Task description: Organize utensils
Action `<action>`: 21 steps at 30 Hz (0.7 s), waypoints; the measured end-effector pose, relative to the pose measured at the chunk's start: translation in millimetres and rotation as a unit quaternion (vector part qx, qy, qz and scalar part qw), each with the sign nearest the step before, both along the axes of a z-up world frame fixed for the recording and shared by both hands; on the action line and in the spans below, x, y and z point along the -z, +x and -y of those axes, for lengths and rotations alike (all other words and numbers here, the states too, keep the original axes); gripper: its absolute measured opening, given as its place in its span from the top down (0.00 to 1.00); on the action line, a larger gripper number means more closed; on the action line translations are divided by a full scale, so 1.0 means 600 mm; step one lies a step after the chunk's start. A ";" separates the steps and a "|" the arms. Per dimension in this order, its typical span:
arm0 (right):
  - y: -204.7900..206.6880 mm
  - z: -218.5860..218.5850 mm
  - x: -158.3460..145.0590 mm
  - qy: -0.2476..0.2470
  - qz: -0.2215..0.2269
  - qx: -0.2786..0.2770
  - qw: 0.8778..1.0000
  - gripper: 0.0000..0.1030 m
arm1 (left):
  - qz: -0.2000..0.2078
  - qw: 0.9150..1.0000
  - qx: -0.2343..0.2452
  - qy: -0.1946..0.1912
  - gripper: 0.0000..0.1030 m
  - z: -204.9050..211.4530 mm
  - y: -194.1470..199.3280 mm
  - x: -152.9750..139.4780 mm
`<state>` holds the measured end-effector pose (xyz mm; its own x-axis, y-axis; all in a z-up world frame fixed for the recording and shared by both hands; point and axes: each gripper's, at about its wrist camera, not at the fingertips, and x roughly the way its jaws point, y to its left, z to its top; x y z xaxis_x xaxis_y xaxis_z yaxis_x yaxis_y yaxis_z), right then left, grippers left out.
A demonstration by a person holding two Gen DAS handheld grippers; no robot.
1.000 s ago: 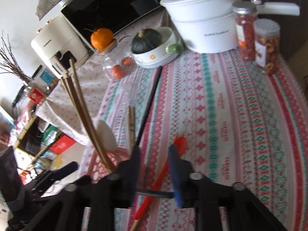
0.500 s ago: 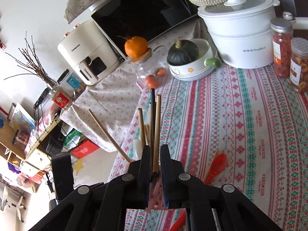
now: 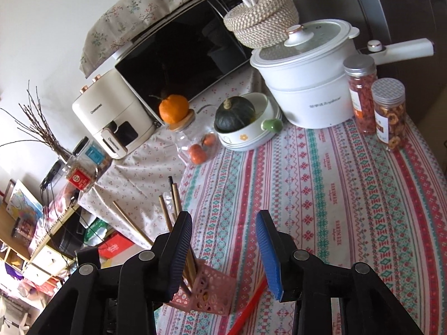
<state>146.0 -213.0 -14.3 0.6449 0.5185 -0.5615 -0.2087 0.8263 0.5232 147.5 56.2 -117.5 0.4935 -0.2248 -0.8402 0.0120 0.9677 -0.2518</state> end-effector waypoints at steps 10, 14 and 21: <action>0.027 0.008 0.071 -0.034 -0.081 0.021 0.996 0.54 | 0.007 1.000 0.006 -0.008 0.65 0.000 -0.011 -0.015; 0.041 -0.001 0.105 -0.045 -0.114 0.023 0.992 0.54 | 0.011 1.000 0.005 -0.012 0.61 -0.004 -0.016 -0.023; 0.067 -0.051 0.189 -0.105 -0.170 0.007 0.980 0.54 | 0.033 0.999 0.004 -0.006 0.45 -0.013 -0.041 -0.047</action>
<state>186.4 -182.3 -127.6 0.4078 0.3613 -0.8386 -0.0394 0.9245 0.3791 122.8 64.3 -89.4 0.5454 -0.2385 -0.8035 0.0372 0.9646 -0.2610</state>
